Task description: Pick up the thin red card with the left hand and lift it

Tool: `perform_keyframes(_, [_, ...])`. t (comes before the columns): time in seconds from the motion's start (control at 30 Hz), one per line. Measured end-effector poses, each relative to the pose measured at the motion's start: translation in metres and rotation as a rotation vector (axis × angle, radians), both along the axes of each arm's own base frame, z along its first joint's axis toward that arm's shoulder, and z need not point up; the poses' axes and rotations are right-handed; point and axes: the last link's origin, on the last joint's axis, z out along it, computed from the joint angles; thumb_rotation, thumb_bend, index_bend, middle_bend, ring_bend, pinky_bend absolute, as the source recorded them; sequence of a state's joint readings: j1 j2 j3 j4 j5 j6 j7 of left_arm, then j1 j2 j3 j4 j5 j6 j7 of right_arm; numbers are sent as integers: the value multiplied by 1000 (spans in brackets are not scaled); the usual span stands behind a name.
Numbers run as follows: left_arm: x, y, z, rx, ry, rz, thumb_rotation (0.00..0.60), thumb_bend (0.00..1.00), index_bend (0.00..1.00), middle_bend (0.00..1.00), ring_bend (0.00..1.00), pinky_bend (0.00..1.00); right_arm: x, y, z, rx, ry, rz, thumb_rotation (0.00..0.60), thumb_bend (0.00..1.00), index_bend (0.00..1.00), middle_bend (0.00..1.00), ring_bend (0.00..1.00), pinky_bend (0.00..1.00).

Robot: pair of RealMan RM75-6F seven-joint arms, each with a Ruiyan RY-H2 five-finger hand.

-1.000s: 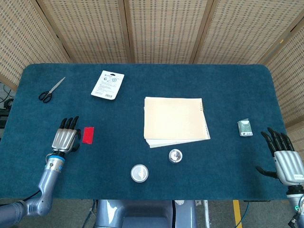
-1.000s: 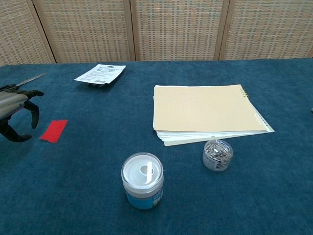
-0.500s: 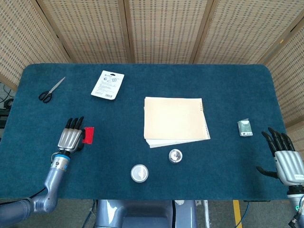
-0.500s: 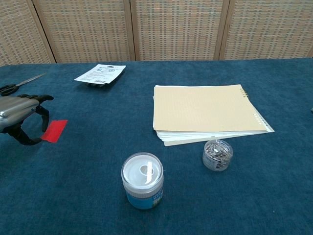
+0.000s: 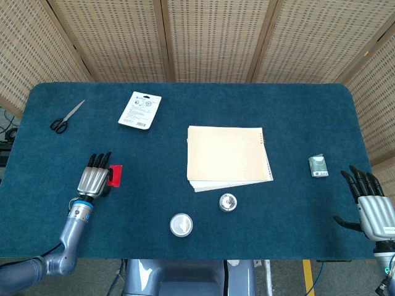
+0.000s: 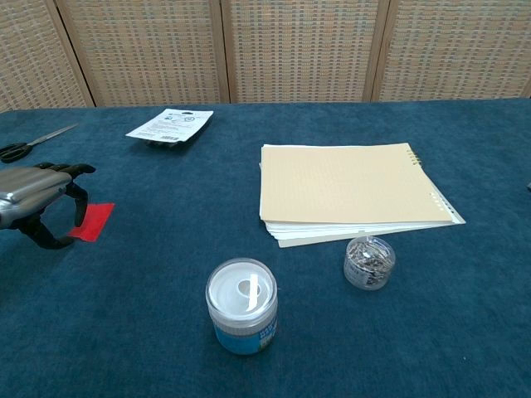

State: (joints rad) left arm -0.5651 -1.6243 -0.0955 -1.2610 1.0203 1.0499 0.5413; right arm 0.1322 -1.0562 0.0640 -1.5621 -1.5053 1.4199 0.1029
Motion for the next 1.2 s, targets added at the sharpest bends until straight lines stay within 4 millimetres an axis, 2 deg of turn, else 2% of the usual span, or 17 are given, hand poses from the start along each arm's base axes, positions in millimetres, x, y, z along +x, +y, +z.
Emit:
perform_keyframes(0.37, [-2, 2, 0, 1, 20, 2, 600, 327, 527, 0, 0, 0, 0, 0, -1, 2, 1, 1, 600, 53, 0, 0, 0, 0])
perform_keyframes(0.8, [1, 5, -10, 3, 13, -10, 600, 334, 530, 0, 0, 0, 0, 0, 0, 2, 0, 1, 600, 53, 0, 0, 0, 0])
perform_keyframes(1.2, [1, 5, -12, 9, 14, -27, 600, 348, 618, 0, 0, 0, 0, 1, 0, 2, 1, 2, 600, 53, 0, 0, 0, 0])
